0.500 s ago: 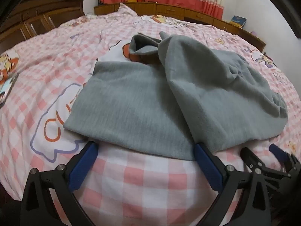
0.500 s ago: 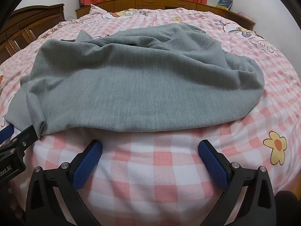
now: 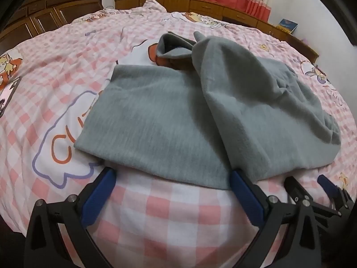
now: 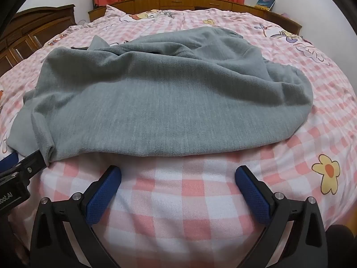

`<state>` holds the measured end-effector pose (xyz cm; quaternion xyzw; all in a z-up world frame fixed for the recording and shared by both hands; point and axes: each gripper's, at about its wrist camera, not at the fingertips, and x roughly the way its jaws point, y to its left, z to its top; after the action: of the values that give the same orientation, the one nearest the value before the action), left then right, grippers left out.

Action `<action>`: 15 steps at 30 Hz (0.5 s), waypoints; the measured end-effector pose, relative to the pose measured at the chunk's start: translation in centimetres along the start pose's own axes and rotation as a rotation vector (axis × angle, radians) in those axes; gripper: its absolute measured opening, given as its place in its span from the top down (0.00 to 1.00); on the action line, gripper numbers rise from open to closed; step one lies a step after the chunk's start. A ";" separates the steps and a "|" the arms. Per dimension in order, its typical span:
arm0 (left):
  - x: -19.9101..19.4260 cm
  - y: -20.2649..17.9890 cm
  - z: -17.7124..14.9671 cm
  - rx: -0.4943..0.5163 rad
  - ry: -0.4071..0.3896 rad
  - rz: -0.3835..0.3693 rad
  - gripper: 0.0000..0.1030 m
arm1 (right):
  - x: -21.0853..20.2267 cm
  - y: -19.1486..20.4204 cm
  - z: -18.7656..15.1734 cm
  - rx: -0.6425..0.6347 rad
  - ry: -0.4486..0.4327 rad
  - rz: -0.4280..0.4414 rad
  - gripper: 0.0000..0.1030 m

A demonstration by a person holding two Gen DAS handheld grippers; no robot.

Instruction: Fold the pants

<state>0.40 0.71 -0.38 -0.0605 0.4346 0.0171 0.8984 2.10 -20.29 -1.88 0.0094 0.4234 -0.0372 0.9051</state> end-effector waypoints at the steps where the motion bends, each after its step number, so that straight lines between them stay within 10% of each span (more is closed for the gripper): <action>1: -0.1 0.0 0.0 -0.004 -0.003 0.001 0.00 | -0.1 0.0 -0.1 0.000 0.000 -0.001 0.00; 15: 0.0 -0.5 0.0 0.034 -0.002 0.023 0.00 | 0.1 0.1 -0.3 -0.009 -0.012 -0.004 0.00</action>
<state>0.42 0.17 -0.30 -0.0403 0.4346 0.0201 0.8995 1.90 -20.13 -2.14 0.0043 0.4184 -0.0374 0.9075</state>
